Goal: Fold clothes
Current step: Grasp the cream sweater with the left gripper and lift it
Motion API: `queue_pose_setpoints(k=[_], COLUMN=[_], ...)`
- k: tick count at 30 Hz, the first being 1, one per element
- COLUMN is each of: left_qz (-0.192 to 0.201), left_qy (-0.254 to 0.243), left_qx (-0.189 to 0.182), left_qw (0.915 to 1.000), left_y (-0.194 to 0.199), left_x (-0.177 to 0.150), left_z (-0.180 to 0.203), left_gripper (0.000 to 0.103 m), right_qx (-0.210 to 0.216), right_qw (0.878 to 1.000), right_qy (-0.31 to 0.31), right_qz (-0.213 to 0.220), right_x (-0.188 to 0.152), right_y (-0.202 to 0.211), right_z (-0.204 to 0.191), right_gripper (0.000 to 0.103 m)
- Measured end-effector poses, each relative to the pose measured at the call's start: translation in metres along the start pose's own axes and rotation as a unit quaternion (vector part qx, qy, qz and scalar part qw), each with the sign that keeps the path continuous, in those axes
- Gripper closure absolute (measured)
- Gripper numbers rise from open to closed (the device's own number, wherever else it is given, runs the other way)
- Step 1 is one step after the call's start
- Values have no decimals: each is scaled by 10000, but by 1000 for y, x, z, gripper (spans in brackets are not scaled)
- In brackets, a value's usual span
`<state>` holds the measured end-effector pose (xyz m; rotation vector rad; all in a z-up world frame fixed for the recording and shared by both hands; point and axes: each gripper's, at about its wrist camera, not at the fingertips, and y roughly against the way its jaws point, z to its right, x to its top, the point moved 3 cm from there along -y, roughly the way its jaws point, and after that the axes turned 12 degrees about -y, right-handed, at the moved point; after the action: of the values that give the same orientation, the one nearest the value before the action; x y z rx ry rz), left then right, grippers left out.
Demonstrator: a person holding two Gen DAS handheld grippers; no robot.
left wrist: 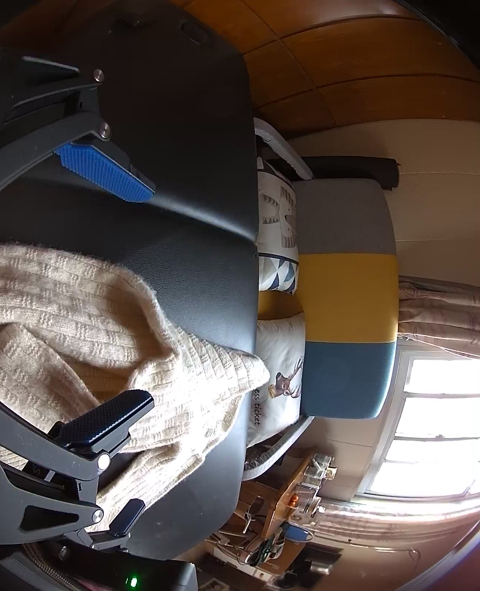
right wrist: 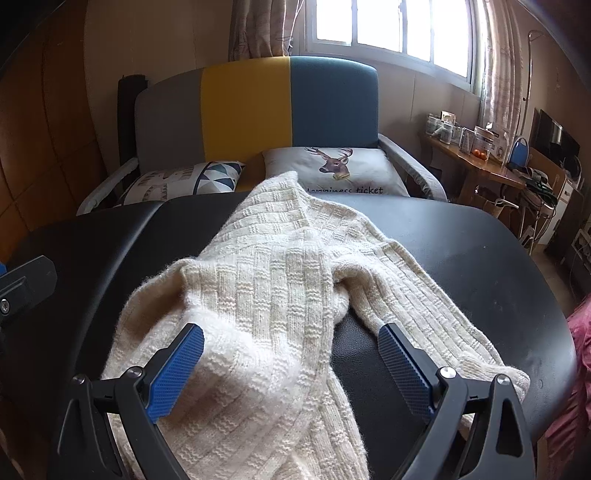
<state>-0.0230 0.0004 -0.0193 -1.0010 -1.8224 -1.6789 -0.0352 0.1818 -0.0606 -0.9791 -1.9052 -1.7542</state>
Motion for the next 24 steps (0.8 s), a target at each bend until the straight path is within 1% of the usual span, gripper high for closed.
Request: queue_pose_setpoints(k=[4, 6, 9, 10, 13, 16, 18, 20, 21, 23, 24], left_qz=[-104, -156, -234, -256, -321, -386, -498, -628, -664, -732, -697], left_qy=[-38, -57, -87, -124, -100, -75, -116, -213, -233, -273, -309], left_qx=[-92, -137, -210, -295, -781, -1264, -1503, -1743, -1969, -2423, -2702], left_qw=[9999, 9998, 9995, 9992, 9964, 9912, 9873, 9825, 9779, 9671, 9598], left_y=[-4, -7, -10, -13, -19, -24, -29, -32, -31, -29, -24], left_x=[-3, -4, -7, -8, -15, -23, -29, -33, -35, -40, -38], left_z=[2, 3, 5, 6, 8, 10, 12, 16, 19, 25, 32], left_gripper=[0, 0, 0, 0, 0, 0, 0, 1, 1, 1, 1], right_qx=[53, 71, 43, 48, 80, 429, 938, 1359, 1407, 1183, 1059], right_qw=[10000, 9999, 9997, 9997, 9992, 9970, 9911, 9810, 9772, 9753, 9743], right_qy=[-22, -65, -109, -124, -210, -418, -660, -1070, -1268, -1570, -1718], right_qz=[8, -44, -193, -218, -328, -486, -671, -883, -956, -1004, -999], right_x=[0, -7, -8, -9, -11, -15, -20, -24, -27, -30, -32], right_y=[0, -4, -11, -12, -16, -18, -16, -15, -16, -15, -15], right_z=[0, 6, 9, 10, 15, 26, 36, 53, 64, 88, 102], right_gripper=[5, 5, 5, 5, 5, 5, 5, 5, 5, 5, 5])
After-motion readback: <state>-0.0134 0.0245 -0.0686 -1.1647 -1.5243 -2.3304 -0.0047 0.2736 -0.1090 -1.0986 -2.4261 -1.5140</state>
